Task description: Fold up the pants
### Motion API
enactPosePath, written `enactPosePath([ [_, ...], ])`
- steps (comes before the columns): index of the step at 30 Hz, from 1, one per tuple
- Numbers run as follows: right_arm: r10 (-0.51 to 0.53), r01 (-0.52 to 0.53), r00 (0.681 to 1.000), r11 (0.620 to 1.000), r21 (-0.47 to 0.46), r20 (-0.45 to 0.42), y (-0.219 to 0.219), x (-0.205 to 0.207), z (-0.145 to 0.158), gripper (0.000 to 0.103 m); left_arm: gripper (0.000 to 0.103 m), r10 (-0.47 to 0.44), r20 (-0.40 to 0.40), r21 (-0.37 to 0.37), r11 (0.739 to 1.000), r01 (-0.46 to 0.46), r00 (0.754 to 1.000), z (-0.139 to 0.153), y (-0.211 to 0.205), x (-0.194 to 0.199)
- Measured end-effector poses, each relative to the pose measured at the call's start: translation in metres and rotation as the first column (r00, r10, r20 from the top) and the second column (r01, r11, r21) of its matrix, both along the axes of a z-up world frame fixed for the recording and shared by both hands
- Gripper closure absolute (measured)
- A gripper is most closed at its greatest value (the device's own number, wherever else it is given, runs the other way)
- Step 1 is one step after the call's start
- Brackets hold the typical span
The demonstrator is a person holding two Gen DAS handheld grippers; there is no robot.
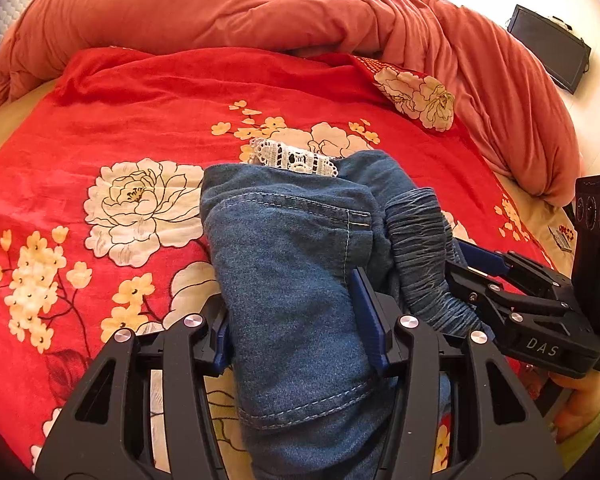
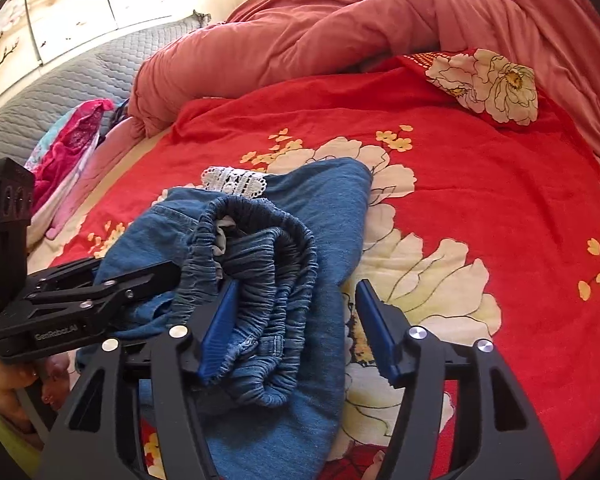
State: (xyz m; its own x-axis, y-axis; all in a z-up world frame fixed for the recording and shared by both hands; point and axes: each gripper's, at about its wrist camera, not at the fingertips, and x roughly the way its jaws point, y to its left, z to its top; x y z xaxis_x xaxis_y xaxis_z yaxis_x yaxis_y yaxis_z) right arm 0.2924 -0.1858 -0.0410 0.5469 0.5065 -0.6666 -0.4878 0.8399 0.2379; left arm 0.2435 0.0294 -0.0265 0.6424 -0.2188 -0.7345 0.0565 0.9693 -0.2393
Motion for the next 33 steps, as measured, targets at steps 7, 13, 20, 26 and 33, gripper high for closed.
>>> enactPosePath([
  [7,-0.035,0.035,0.999,0.999,-0.034,0.027,-0.005,-0.002,0.001,0.028,0.052,0.006,0.004,0.001,1.000,-0.006,1.000,0.003,0.001,-0.005],
  [13,-0.050,0.052,0.997,0.998,-0.034,0.062,-0.011,-0.008,0.007,0.017,0.048,0.017,0.010,0.005,1.000,-0.017,1.000,0.006,0.004,-0.010],
  [20,-0.065,0.069,0.989,0.997,-0.023,0.130,-0.016,-0.021,0.018,0.009,0.039,0.025,0.038,0.014,1.000,-0.025,0.999,0.015,0.004,-0.020],
  [26,-0.072,0.078,0.981,0.997,-0.028,0.178,-0.018,-0.034,0.027,0.006,0.031,0.034,0.072,0.036,0.999,-0.036,0.997,0.024,0.004,-0.033],
  [33,-0.094,0.106,0.967,0.994,-0.038,0.237,-0.020,-0.052,0.037,0.005,0.022,0.048,0.119,0.072,0.996,-0.057,0.992,0.035,0.000,-0.053],
])
